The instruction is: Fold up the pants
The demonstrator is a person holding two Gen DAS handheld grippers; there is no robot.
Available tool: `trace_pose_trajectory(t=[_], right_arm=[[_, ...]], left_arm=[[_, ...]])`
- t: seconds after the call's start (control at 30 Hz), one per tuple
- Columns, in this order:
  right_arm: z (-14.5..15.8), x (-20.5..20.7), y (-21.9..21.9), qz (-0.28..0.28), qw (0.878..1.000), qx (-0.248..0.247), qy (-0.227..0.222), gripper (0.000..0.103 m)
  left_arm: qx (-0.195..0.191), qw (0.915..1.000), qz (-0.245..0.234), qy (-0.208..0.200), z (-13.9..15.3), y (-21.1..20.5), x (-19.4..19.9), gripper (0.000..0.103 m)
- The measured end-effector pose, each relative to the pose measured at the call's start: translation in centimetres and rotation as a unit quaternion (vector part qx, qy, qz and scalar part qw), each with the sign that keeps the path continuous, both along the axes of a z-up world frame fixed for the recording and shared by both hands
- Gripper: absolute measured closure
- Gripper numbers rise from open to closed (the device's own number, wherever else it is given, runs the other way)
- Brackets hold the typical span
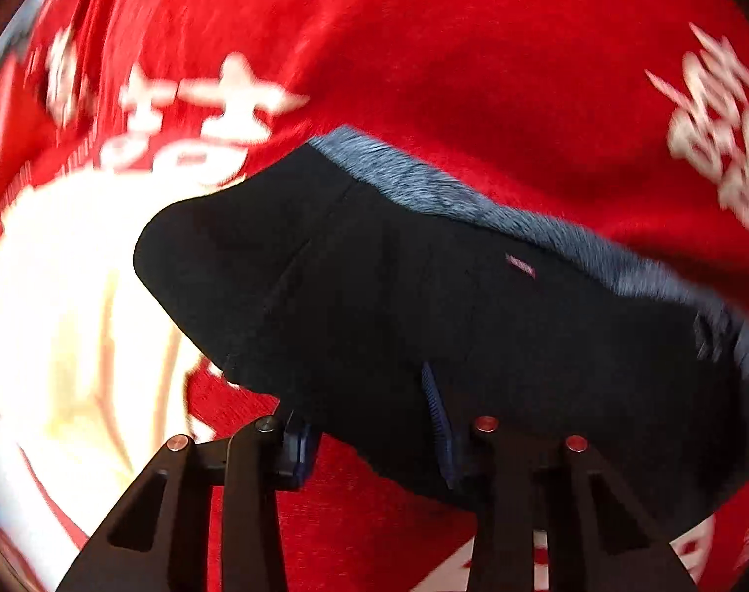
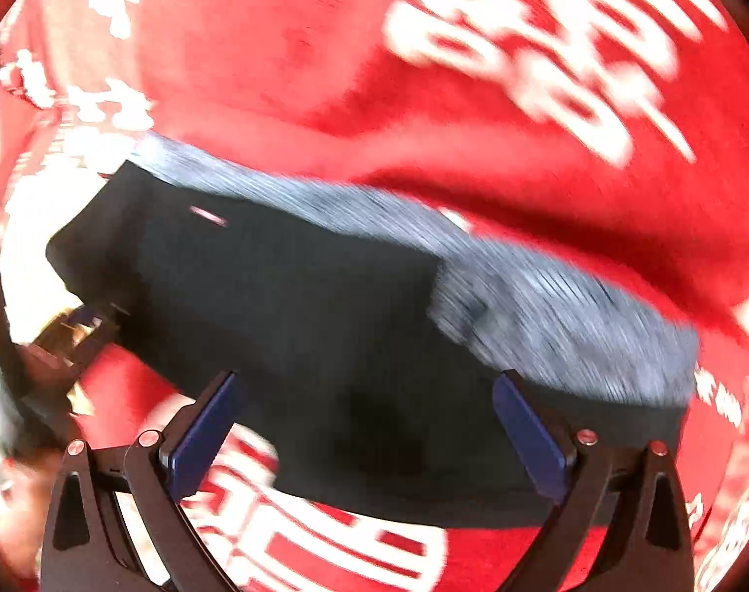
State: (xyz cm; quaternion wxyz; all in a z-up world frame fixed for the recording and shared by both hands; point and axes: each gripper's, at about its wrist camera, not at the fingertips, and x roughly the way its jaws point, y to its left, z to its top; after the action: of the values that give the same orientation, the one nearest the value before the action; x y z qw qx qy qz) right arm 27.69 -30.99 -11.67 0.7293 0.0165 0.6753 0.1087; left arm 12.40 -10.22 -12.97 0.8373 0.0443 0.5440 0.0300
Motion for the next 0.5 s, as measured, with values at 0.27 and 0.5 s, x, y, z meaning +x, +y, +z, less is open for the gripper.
trace_pose_trajectory(t=[0.27, 0.5], right_arm=[[3.6, 7.9, 14.3, 0.160, 0.985, 0.036, 0.051, 0.001], [0.1, 9.1, 26.2, 0.277, 0.946, 0.022, 0.165, 0.001]], left_arm=[[0.071, 0.9961, -0.045, -0.024, -0.1, -3.5, -0.3, 0.064], [0.085, 0.9946, -0.047, -0.035, -0.7, -4.5, 0.3, 0.064]])
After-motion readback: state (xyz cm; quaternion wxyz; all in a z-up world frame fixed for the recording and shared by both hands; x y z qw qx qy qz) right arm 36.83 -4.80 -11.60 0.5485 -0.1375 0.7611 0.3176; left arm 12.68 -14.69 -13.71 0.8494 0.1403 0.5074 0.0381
